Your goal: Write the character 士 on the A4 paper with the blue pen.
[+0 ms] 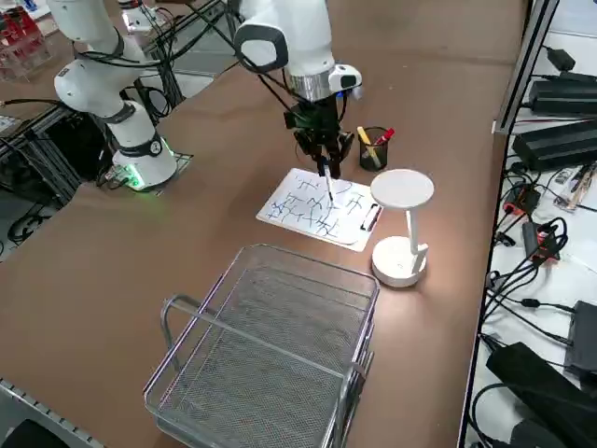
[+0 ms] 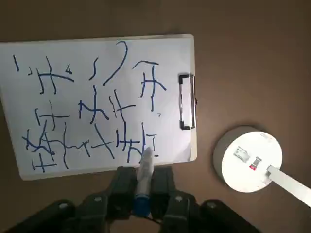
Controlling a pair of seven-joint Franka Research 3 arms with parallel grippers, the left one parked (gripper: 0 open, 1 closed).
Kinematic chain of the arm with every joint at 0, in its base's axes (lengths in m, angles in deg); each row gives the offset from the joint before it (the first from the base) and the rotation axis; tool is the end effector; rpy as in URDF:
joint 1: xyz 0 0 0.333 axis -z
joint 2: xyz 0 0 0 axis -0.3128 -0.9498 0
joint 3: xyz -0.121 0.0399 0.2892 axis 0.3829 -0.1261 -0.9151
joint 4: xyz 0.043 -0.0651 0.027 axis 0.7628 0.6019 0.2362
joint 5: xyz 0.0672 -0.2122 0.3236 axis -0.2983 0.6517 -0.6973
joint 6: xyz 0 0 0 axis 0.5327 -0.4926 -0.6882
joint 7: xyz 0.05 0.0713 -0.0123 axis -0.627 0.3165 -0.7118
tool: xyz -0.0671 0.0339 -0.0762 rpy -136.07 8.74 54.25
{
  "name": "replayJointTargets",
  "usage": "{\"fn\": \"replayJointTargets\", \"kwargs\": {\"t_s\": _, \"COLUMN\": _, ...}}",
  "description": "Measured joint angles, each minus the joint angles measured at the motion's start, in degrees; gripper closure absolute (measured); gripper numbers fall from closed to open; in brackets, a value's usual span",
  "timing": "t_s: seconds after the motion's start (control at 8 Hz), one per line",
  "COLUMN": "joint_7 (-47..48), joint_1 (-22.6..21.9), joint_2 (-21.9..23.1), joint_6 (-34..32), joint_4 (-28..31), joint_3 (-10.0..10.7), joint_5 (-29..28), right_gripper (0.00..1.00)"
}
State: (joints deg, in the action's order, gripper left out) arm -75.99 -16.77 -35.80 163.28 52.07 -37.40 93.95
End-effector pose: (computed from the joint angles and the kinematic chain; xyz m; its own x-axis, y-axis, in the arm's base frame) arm 0.6028 -0.0010 0.3610 0.1824 0.9819 -0.0511 0.9722 -0.1724 0.1582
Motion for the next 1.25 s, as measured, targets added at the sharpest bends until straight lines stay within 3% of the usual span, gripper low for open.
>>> {"fn": "replayJointTargets", "kwargs": {"t_s": 0.25, "joint_7": 5.5, "joint_1": 0.1, "joint_2": 0.9, "joint_6": -1.2, "joint_4": -2.6, "joint_3": 0.0, "joint_5": -4.7, "right_gripper": 0.79}}
{"fn": "replayJointTargets", "kwargs": {"t_s": 0.62, "joint_7": 23.3, "joint_1": 0.2, "joint_2": 1.4, "joint_6": -4.7, "joint_4": -7.4, "joint_3": -1.1, "joint_5": -5.2, "right_gripper": 0.79}}
{"fn": "replayJointTargets", "kwargs": {"t_s": 1.25, "joint_7": 60.8, "joint_1": -0.1, "joint_2": 0.9, "joint_6": -5.6, "joint_4": -9.1, "joint_3": -10.9, "joint_5": -4.7, "right_gripper": 0.79}}
